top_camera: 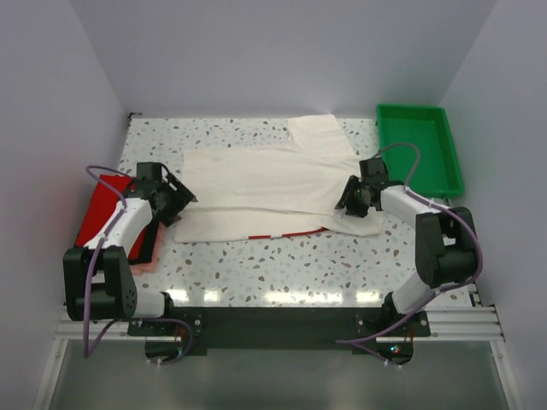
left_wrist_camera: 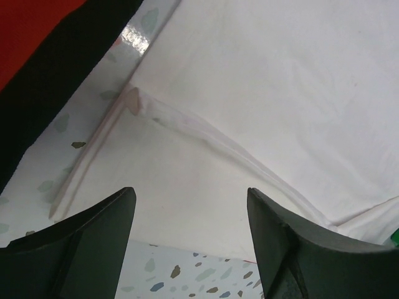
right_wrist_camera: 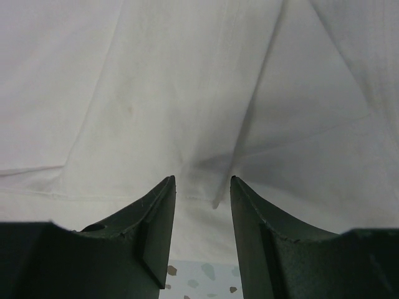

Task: Fold and stack the t-shirts
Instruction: Fold the tshirt

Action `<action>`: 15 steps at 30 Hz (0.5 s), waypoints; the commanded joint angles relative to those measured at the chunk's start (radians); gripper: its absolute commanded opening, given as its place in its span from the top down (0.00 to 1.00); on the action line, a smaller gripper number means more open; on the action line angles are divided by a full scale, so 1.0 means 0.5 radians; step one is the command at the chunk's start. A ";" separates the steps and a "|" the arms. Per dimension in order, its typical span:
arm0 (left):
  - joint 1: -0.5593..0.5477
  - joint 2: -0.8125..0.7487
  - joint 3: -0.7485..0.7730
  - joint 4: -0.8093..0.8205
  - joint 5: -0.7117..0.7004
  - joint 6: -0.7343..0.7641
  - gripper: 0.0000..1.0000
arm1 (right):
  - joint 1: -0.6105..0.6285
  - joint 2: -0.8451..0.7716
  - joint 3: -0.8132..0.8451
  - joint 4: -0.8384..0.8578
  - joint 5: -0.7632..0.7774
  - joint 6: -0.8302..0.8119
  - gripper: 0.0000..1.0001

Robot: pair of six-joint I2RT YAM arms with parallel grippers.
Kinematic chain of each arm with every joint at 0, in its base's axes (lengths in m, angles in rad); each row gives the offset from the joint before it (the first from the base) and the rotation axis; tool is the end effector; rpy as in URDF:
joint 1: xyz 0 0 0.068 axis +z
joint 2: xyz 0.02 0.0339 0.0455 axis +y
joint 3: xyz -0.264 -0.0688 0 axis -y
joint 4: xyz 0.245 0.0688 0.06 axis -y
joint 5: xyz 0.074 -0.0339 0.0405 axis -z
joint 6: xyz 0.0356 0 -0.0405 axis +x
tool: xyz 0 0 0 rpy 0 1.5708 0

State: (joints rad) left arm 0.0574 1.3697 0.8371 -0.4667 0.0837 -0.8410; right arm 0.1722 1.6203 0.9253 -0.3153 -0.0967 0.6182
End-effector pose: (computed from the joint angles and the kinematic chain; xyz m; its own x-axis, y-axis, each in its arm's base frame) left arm 0.2677 0.0124 0.2074 -0.5509 -0.7756 -0.3082 -0.6339 0.6291 -0.4500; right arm 0.3125 0.0578 0.1737 -0.8082 0.4450 -0.3858 0.3034 0.8761 0.3747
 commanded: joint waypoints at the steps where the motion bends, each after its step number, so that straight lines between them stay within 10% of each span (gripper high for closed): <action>1: -0.007 -0.058 -0.008 0.087 0.035 0.056 0.24 | 0.018 0.054 -0.025 0.143 0.022 0.046 0.56; 9: -0.007 -0.043 0.004 0.081 0.020 0.062 0.24 | 0.036 0.143 -0.007 0.195 -0.018 0.077 0.60; 15: -0.007 -0.027 0.010 0.084 0.020 0.059 0.25 | 0.039 0.125 0.088 0.174 -0.027 0.092 0.85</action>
State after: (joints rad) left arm 0.0574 1.3697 0.8371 -0.4603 0.0864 -0.8406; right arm 0.1844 1.6814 0.9264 -0.2604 -0.1001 0.6533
